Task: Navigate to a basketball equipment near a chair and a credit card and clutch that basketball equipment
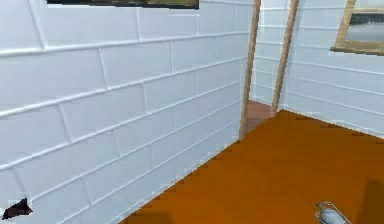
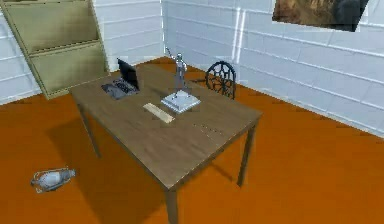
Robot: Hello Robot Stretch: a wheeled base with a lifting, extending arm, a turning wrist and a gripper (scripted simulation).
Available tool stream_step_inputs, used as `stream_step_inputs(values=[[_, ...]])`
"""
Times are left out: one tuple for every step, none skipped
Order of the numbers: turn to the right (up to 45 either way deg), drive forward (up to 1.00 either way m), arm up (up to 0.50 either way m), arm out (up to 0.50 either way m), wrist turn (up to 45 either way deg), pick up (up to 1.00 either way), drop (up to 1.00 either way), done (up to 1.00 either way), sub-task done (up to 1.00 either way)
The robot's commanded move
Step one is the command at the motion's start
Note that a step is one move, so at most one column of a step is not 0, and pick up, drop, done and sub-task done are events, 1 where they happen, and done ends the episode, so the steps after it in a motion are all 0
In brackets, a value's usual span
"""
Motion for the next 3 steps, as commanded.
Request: stream_step_inputs(values=[[0.0, 0.20, 0.00, 0.00, 0.0, 0.00, 0.00, 0.00, 0.00], [36.0, 0.00, 0.00, 0.00, 0.0, 0.00, 0.00, 0.00, 0.00], [0.0, 1.00, 0.00, 0.00, 0.0, 0.00, 0.00, 0.00, 0.00]])
